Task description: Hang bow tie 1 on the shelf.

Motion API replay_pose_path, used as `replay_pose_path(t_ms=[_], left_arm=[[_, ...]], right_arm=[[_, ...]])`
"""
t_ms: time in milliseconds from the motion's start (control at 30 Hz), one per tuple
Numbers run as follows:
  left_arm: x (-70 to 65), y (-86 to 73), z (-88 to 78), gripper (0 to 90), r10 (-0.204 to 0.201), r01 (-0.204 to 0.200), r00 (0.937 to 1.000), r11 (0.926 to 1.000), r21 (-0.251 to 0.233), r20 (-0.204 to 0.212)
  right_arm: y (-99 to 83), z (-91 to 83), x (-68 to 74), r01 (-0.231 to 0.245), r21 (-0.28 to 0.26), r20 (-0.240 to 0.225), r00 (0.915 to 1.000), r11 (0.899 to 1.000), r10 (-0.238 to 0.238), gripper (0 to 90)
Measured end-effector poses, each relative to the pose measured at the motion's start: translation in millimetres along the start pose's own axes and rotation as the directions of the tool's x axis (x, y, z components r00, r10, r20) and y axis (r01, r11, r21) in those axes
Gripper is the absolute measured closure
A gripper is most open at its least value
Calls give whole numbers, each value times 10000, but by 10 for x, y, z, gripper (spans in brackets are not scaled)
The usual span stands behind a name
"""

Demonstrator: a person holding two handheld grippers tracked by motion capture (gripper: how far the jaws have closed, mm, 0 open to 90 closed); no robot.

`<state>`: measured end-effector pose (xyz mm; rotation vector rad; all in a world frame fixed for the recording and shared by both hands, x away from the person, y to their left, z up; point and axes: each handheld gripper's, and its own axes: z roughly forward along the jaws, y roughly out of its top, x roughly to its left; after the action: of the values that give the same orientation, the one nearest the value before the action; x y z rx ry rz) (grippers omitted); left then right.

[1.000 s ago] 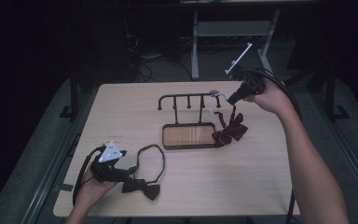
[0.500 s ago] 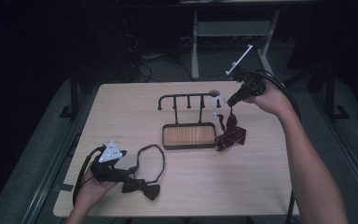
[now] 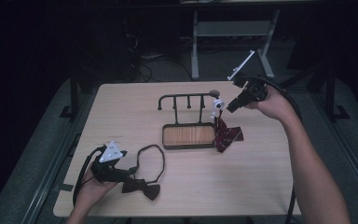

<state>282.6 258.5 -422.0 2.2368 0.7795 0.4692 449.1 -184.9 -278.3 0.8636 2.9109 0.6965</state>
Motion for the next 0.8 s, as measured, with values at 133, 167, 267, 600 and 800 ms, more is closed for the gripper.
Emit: replay_pose_path(t_ms=[133, 167, 267, 600, 800], left_arm=[[-3, -1, 5, 275, -35, 35, 10000, 10000, 19, 38], [-4, -1, 5, 275, -41, 41, 10000, 10000, 36, 41], [-4, 0, 4, 274, -36, 36, 10000, 10000, 32, 39], [-9, -1, 17, 274, -26, 25, 10000, 10000, 81, 54], [-12, -4, 24, 274, -57, 56, 10000, 9999, 107, 78]], right_arm=[[-44, 19, 16, 93, 12, -171, 9998, 10000, -93, 720], [-54, 25, 20, 92, 32, -199, 9998, 10000, -92, 713], [-90, 34, 39, 130, -17, -322, 9994, 9999, -130, 684], [-239, 117, 107, 235, -140, -529, 9983, 9996, -242, 595], [-333, 140, 141, 203, -315, -599, 9980, 9993, -222, 551]])
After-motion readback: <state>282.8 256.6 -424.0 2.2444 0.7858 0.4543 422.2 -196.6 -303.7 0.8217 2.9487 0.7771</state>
